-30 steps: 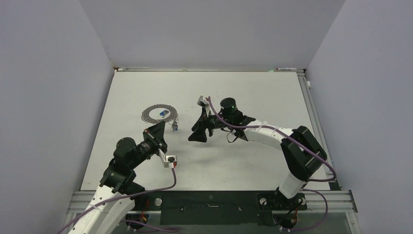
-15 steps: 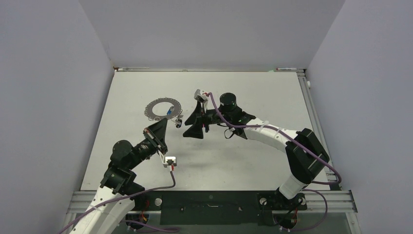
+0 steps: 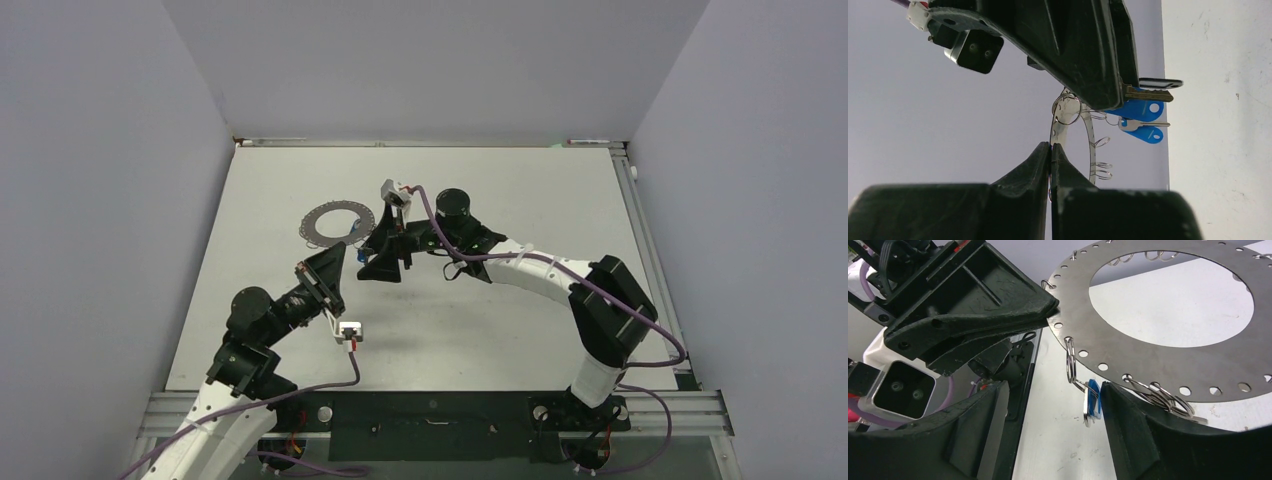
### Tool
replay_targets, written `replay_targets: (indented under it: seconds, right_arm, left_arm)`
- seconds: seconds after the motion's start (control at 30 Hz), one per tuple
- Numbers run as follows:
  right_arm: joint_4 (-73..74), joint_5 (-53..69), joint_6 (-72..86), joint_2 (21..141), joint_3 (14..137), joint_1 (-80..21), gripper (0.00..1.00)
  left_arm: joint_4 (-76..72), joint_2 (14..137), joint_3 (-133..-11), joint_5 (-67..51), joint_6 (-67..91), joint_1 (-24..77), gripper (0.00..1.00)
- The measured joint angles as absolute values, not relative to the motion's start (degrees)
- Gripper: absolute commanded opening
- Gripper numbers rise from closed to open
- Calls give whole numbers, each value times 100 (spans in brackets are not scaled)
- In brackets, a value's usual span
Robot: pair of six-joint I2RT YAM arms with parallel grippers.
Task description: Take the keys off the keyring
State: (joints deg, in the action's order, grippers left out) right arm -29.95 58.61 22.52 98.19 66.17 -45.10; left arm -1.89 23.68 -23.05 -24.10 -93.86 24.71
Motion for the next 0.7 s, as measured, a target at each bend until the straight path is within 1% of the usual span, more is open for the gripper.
replay_targets:
  seconds: [0.1, 0.23, 0.37, 0.7]
  right_arm:
    - [-3009, 5859, 2263, 9896, 6617, -4550, 54]
    - [-3164, 5859, 2342, 9922, 6604, -4547, 34]
    - [-3516, 5848, 2493, 9922, 6479, -4501, 6]
    - [-3850, 5865, 2709, 9913, 6357, -4418, 5]
  left_arm:
    - [-235, 2399, -2305, -2410, -9334, 2471, 0]
    - [-276, 2401, -2307, -2405, -9247, 2471, 0]
    - [-276, 2346, -2307, -2399, -9150, 2471, 0]
    - [169, 2296, -2344, -1992, -8447, 2471, 0]
